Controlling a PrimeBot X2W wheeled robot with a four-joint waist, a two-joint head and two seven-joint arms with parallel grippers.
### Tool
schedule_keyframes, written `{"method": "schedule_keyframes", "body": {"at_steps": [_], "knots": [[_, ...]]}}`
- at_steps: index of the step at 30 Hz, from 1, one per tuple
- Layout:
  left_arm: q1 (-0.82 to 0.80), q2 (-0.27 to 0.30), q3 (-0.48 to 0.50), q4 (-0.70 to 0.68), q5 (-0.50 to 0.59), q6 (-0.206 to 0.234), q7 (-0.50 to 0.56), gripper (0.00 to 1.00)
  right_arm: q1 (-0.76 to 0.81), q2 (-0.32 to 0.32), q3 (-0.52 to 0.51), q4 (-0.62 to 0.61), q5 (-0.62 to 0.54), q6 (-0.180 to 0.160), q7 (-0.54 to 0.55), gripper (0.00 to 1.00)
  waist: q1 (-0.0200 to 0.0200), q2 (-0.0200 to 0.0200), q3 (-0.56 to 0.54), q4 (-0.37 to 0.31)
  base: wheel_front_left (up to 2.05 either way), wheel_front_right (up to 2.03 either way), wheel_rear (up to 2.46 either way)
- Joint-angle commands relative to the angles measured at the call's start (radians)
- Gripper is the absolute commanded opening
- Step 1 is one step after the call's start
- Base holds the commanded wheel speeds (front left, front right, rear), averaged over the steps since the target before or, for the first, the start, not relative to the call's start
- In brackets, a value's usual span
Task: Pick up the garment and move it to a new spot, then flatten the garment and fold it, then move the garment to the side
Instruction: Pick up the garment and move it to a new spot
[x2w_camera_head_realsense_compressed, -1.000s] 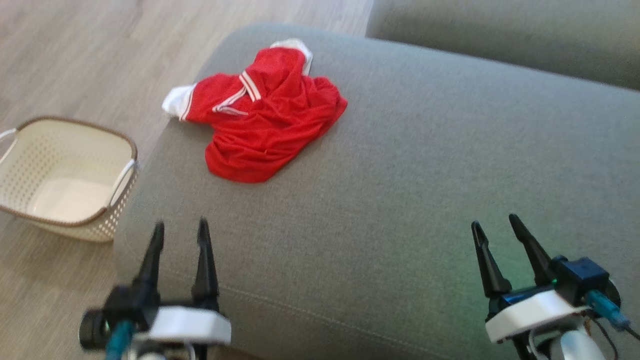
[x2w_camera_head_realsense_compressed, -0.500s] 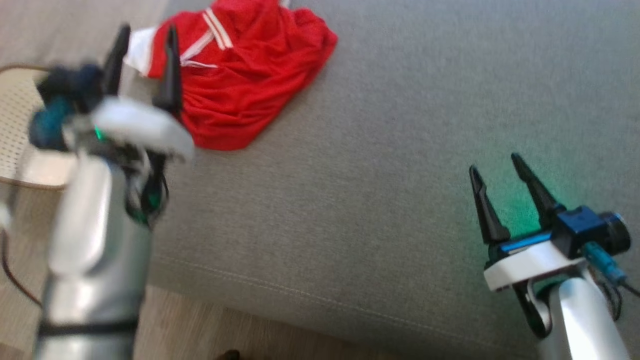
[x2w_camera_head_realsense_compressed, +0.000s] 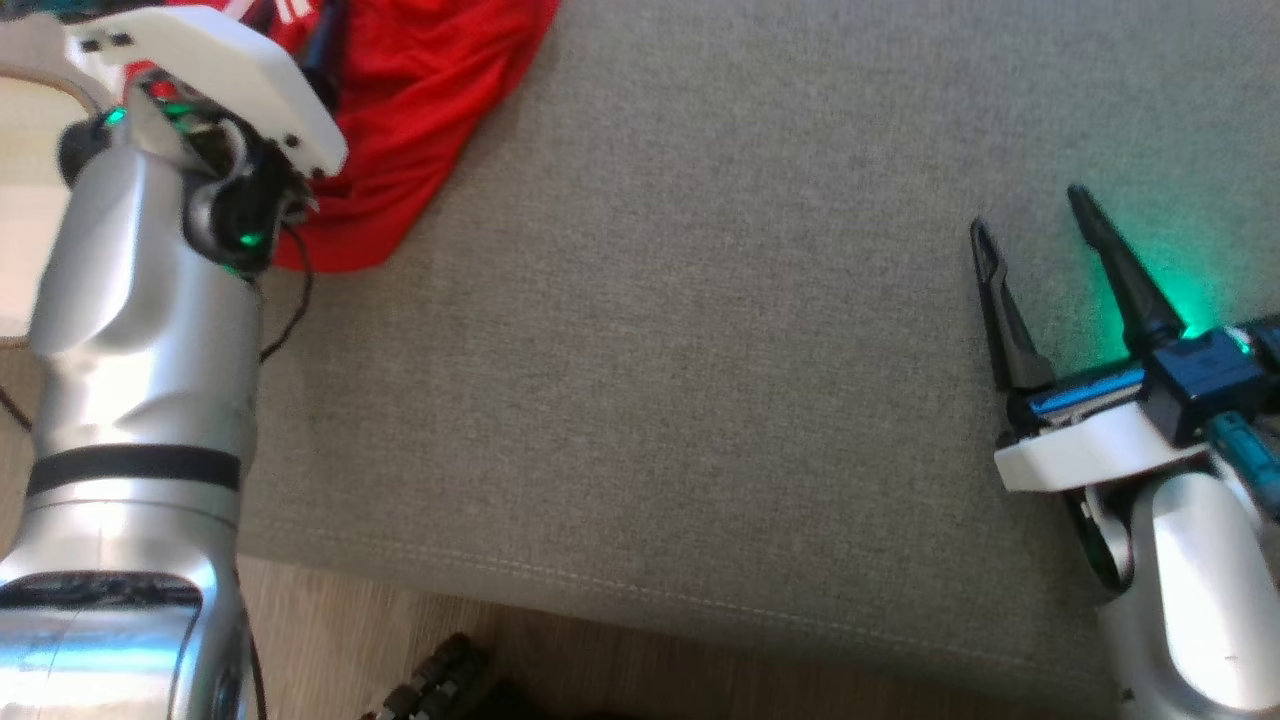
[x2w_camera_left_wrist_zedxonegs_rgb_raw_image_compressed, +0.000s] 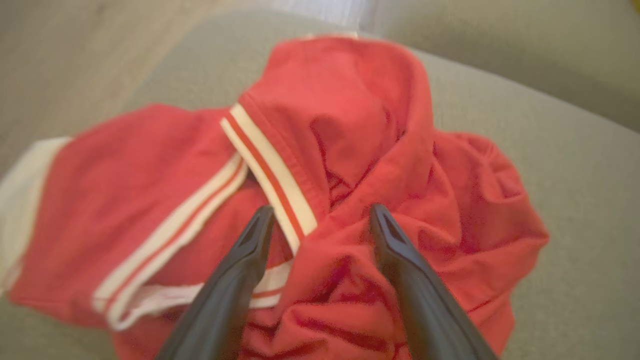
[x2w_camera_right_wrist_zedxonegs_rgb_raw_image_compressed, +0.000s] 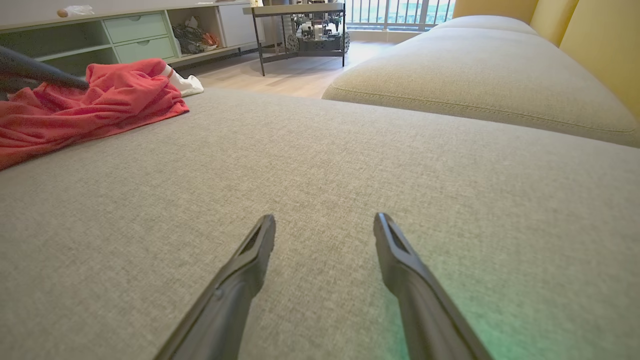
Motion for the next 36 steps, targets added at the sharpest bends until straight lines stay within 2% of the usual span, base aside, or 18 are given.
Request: {"method": "schedule_keyframes", "body": {"at_steps": [1,10,11,12,16,18,23,30,36], "knots": [[-0.025,0.046,0.015,-0.021,-0.004,-0.004,0.003,1.00,-0.011,0.000,0.025,-0.031,-0.005,0.000,-0.006,1.00,-0.0002,0.0000,0.029,-0.011,0.00,0.00,0.00],[-0.056,0.036,-0.096,0.126,-0.039,-0.012,-0.007,1.00,-0.033,-0.008,0.045,-0.069,-0.012,0.000,-0.006,1.00,-0.0002,0.0000,0.070,-0.007,0.00,0.00,0.00],[-0.057,0.039,-0.112,0.132,-0.041,-0.012,-0.014,0.44,-0.035,-0.008,0.048,-0.073,-0.012,0.000,-0.006,1.00,-0.0002,0.0000,0.070,-0.007,0.00,0.00,0.00],[-0.059,0.044,-0.125,0.137,-0.044,-0.012,-0.028,0.00,-0.038,-0.008,0.050,-0.077,-0.012,0.000,-0.006,1.00,-0.0002,0.0000,0.068,-0.008,0.00,0.00,0.00],[-0.056,0.068,-0.167,0.147,-0.052,-0.012,-0.112,0.00,-0.043,-0.003,0.062,-0.088,-0.007,0.000,-0.006,1.00,-0.0002,0.0000,0.044,-0.016,0.00,0.00,0.00],[-0.041,0.082,-0.198,0.141,-0.059,-0.012,-0.183,0.00,-0.041,0.003,0.067,-0.096,0.000,0.000,-0.006,1.00,-0.0002,0.0000,0.012,-0.026,0.00,0.00,0.00],[0.017,0.104,-0.254,0.105,-0.087,-0.013,-0.271,0.00,-0.029,0.014,0.068,-0.117,0.022,0.000,-0.006,1.00,-0.0002,0.0000,-0.073,-0.055,0.00,0.00,0.00],[0.137,0.142,-0.317,-0.033,-0.152,-0.013,-0.333,0.00,-0.009,0.019,0.066,-0.156,0.082,0.000,-0.006,1.00,-0.0002,0.0000,-0.208,-0.129,0.00,0.00,0.00],[0.251,0.154,-0.347,-0.221,-0.192,-0.012,-0.319,0.00,0.004,0.020,0.062,-0.199,0.151,0.000,-0.006,1.00,-0.0002,0.0000,-0.289,-0.221,0.00,0.00,0.00]]}}
